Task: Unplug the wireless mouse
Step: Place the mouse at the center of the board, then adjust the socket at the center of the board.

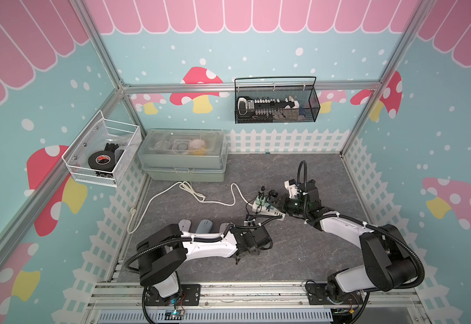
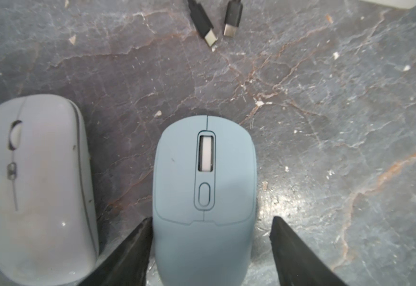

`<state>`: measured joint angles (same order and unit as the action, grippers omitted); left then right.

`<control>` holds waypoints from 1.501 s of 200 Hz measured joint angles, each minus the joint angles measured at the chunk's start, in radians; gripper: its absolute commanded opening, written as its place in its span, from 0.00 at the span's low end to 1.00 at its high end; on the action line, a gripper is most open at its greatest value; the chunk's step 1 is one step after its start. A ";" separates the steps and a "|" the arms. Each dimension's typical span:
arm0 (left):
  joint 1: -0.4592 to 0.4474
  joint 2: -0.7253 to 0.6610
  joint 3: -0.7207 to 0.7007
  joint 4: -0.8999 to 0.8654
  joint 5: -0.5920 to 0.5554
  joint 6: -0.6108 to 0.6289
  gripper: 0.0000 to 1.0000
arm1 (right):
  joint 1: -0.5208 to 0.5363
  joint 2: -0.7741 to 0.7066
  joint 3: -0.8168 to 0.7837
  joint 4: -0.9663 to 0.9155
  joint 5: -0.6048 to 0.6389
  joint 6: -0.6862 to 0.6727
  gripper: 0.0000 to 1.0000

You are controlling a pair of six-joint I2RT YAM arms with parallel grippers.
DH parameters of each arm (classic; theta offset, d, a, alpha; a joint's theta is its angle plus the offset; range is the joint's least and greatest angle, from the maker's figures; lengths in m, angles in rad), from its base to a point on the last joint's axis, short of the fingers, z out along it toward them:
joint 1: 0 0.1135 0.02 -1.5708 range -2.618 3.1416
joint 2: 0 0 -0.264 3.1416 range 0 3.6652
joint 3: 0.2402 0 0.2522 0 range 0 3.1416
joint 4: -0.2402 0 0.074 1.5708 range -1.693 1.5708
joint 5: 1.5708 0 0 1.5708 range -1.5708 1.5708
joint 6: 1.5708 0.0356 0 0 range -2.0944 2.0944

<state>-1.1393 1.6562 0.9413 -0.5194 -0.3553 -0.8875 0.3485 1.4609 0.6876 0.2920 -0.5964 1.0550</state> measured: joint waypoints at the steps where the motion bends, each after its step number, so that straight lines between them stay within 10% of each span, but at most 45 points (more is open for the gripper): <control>1: 0.000 -0.002 0.000 0.000 0.000 0.004 0.78 | 0.000 0.000 0.000 0.000 0.000 0.000 0.00; 87: 0.040 -0.222 -0.023 0.029 -0.052 0.130 0.81 | 0.000 -0.060 -0.005 -0.136 -0.006 -0.069 0.20; 152: 0.177 -0.315 -0.074 0.115 -0.060 0.224 0.83 | 0.000 -0.159 -0.008 -0.295 0.047 -0.154 0.57; 252: 0.439 -0.148 -0.074 0.377 0.198 0.233 0.82 | -0.007 -0.293 -0.007 -0.545 0.351 -0.246 0.49; 300: 0.484 0.058 0.022 0.492 0.351 0.203 0.75 | -0.082 -0.054 0.037 -0.447 0.387 -0.254 0.48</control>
<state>-0.6548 1.7138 0.9634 -0.0273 -0.0044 -0.6849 0.2665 1.4071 0.7250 -0.1555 -0.2092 0.8009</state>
